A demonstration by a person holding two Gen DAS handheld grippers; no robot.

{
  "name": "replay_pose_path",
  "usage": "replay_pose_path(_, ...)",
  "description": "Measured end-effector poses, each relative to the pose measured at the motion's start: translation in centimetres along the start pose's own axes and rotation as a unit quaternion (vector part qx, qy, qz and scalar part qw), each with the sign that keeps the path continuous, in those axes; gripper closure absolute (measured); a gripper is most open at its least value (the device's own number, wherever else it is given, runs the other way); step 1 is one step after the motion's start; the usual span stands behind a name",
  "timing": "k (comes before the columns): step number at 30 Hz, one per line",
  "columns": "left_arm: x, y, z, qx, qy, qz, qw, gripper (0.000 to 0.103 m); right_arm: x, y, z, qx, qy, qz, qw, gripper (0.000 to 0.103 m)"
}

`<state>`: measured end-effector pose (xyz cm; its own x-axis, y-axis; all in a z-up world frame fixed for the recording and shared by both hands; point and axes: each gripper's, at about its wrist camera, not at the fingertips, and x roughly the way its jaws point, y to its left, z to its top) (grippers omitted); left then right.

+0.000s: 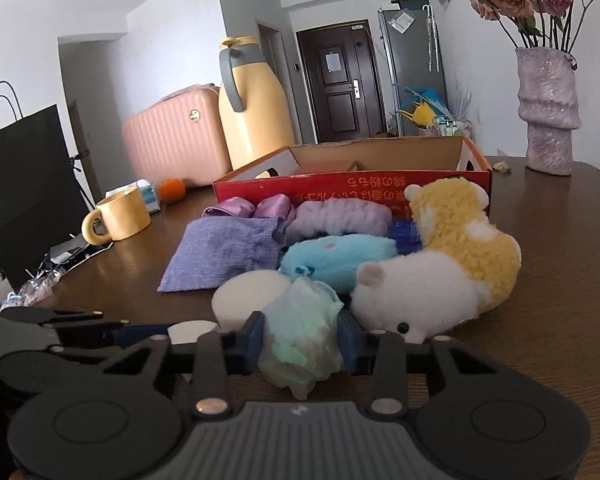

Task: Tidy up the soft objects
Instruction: 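Grasp the white foam wedge with the left gripper while the right gripper grasps the green mesh bag, then place the foam wedge and mesh bag into the box with both grippers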

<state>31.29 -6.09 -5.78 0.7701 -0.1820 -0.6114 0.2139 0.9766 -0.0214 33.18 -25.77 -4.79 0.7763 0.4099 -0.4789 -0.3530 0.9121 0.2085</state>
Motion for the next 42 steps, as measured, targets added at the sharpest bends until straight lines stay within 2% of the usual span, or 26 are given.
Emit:
replay_pose_path(1,-0.1,-0.1,0.0,0.001,0.000,0.002,1.0000,0.071,-0.1,0.0,0.0,0.001,-0.002,0.000,1.000,0.072)
replay_pose_path(2,-0.4,-0.1,-0.1,0.001,0.001,0.007,1.0000,0.071,-0.3,-0.1,0.1,0.005,-0.004,0.000,1.000,0.079)
replay_pose_path(4,-1.2,-0.2,-0.1,0.000,-0.004,0.011,0.9999,0.071,-1.0,-0.1,0.2,0.014,-0.007,0.007,1.000,0.083)
replay_pose_path(13,-7.6,-1.7,-0.4,0.008,-0.051,0.030,0.9982,0.071,-7.7,0.5,-2.0,0.030,-0.038,0.015,0.999,0.086)
replay_pose_path(18,-9.2,-2.3,-0.3,-0.014,-0.055,-0.002,0.9984,0.071,-10.3,0.2,-3.3,0.043,-0.048,-0.003,0.998,0.086)
replay_pose_path(22,-9.7,-3.4,-0.1,-0.010,-0.068,-0.019,0.9974,0.071,-11.8,-0.4,-3.6,0.043,-0.050,-0.017,0.998,0.086)
replay_pose_path(28,-8.8,-4.1,1.5,-0.015,-0.093,-0.039,0.9948,0.071,-12.5,-1.1,-2.4,0.027,-0.050,-0.043,0.997,0.086)
replay_pose_path(30,-8.4,-3.8,2.4,-0.014,-0.097,-0.043,0.9942,0.070,-12.5,-1.5,-1.2,0.028,-0.053,-0.040,0.997,0.086)
replay_pose_path(33,-6.8,-2.9,5.5,-0.007,-0.105,-0.053,0.9930,0.070,-11.3,-2.4,1.8,0.026,-0.059,-0.024,0.998,0.086)
replay_pose_path(36,-3.3,-0.6,11.4,-0.021,-0.087,-0.090,0.9919,0.070,-8.3,-3.4,6.5,0.007,-0.059,-0.008,0.998,0.086)
replay_pose_path(37,-1.5,0.0,13.7,-0.023,-0.077,-0.097,0.9921,0.070,-6.7,-4.0,8.6,0.006,-0.055,0.003,0.998,0.086)
replay_pose_path(39,2.6,0.9,18.2,-0.030,-0.059,-0.087,0.9940,0.069,-2.5,-5.4,13.0,0.007,-0.040,0.010,0.999,0.086)
replay_pose_path(42,10.4,1.7,23.9,-0.031,-0.021,-0.065,0.9972,0.069,5.4,-8.1,19.4,0.026,0.004,-0.010,1.000,0.086)
